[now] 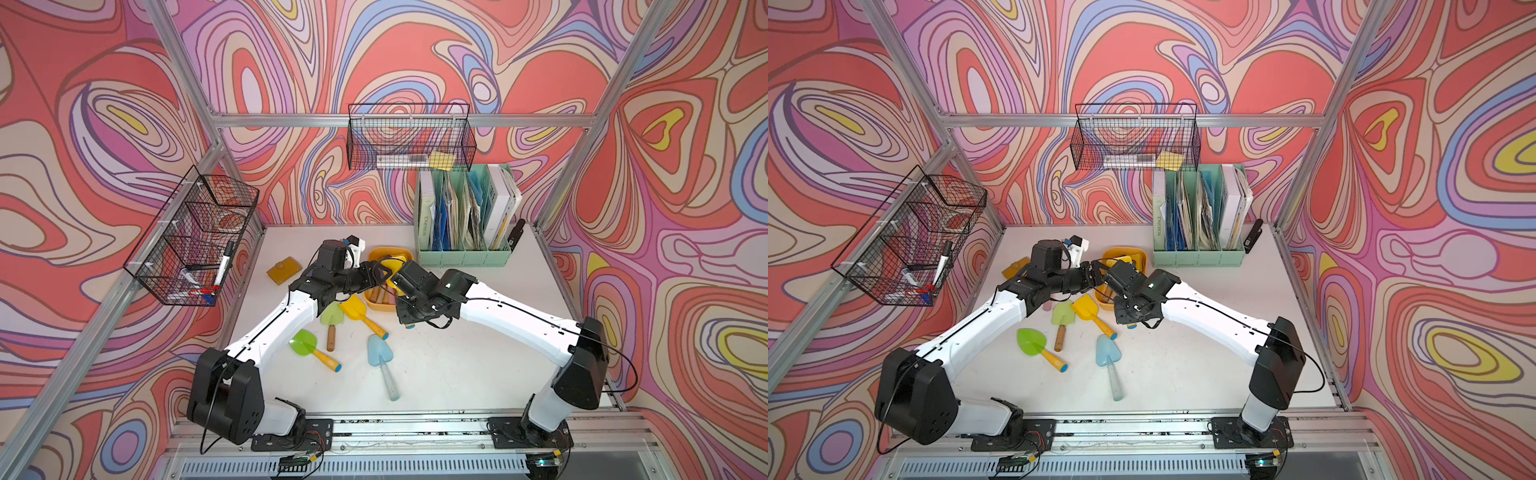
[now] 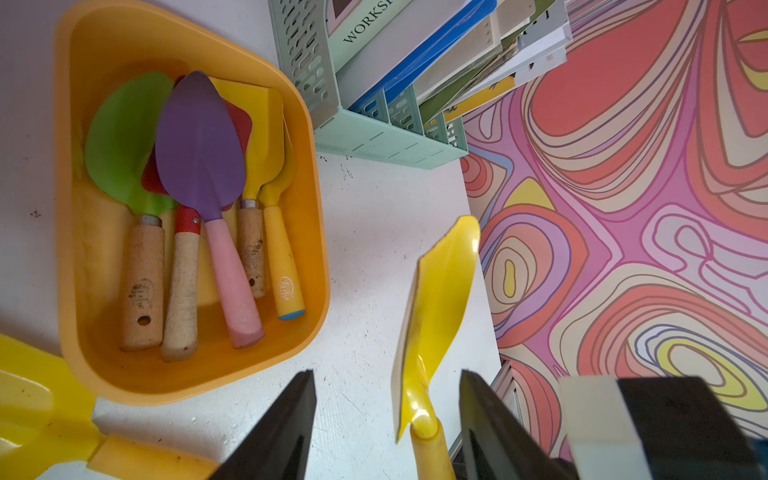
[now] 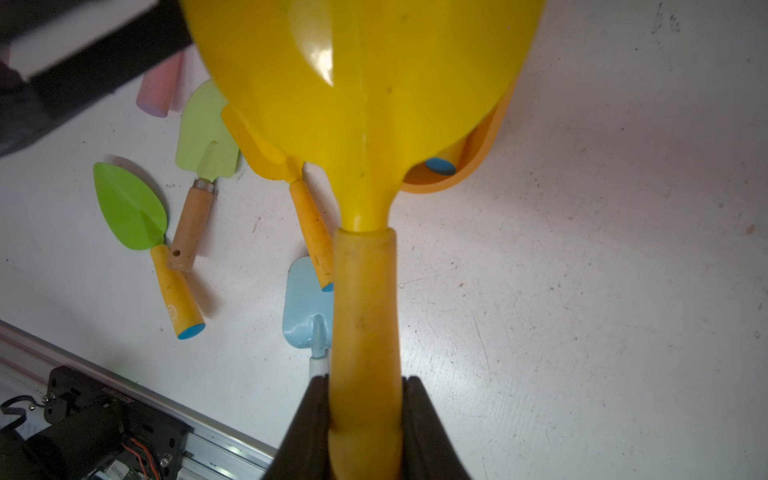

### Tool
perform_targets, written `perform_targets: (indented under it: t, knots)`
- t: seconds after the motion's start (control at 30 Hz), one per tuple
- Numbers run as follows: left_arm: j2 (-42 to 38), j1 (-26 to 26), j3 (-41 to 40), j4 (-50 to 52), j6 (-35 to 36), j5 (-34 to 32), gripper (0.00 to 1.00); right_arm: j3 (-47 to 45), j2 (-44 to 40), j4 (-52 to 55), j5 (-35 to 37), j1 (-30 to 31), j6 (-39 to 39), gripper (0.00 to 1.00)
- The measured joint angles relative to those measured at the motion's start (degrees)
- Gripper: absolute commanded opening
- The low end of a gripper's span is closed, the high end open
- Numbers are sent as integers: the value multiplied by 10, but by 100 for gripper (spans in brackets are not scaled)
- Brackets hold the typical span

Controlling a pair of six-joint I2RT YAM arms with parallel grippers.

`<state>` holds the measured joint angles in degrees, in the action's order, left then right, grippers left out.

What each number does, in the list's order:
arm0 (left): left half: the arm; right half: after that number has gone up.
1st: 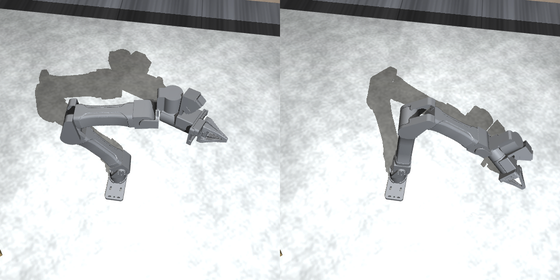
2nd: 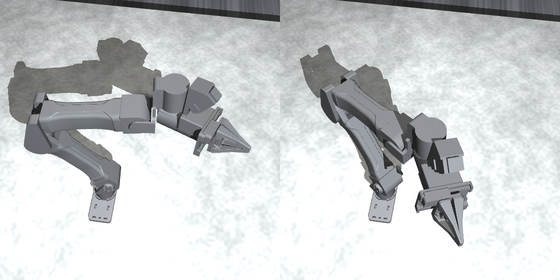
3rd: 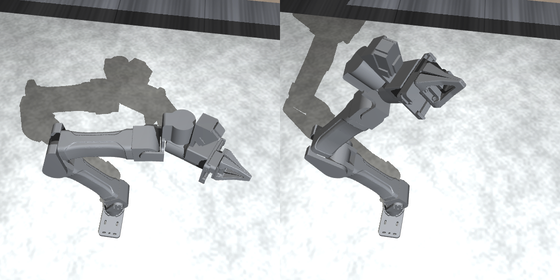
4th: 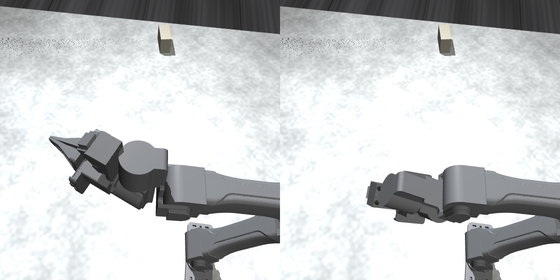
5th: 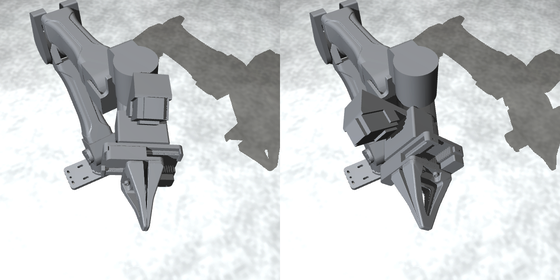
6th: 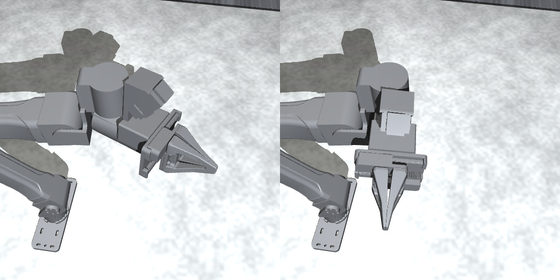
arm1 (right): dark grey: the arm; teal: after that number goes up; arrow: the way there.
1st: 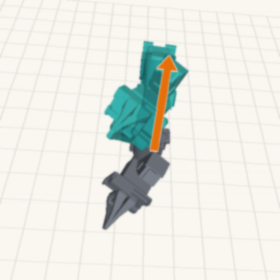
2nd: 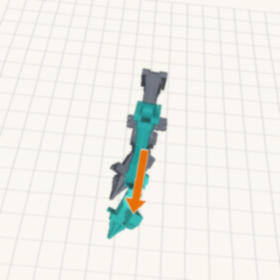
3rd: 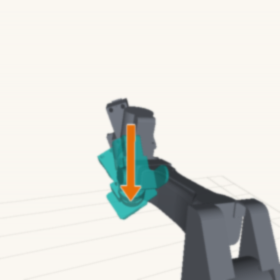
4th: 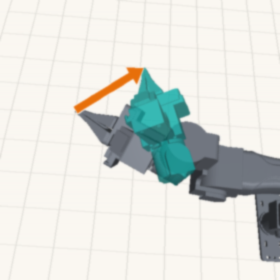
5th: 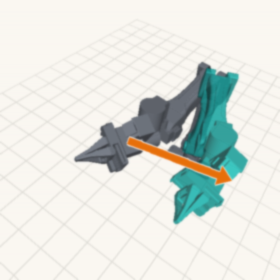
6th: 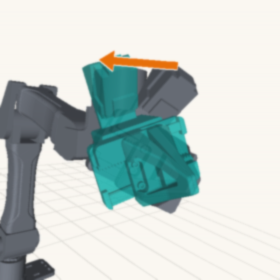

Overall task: Put the shovel into the storage box
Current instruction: Pick up the shovel from the center of the board.

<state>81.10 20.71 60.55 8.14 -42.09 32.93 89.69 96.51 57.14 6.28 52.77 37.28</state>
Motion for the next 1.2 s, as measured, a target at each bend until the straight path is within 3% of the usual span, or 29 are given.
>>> perform_targets:
  t: [0.13, 0.3, 0.73, 0.77, 0.87, 0.97, 1.07, 1.2]
  knots:
    - [11, 5, 0, -14, -7, 0, 46, 0, 0, -2, -6, 0, -3, 0]
    - [18, 14, 0, -19, -13, 0, 20, 0, 0, -3, -8, 0, -4, 0]
    - [27, 21, 2, -17, -5, -11, 0, 1, 0, -7, -13, -4, -5, 0]
    - [27, 22, 2, -17, -4, -12, 0, 1, 0, -6, -13, -4, -5, 1]
    - [29, 25, 5, -16, -2, -17, 0, 1, 0, -6, -13, -6, -5, 26]
    - [32, 26, 9, -12, 0, -24, 0, 0, 0, -8, -12, -6, -1, 40]
    - [39, 28, 13, -2, 2, -31, 0, 0, -2, -15, -11, -6, -2, 48]
    - [56, 30, 37, 21, 17, -41, 0, -2, -13, -19, -11, -7, -2, 50]
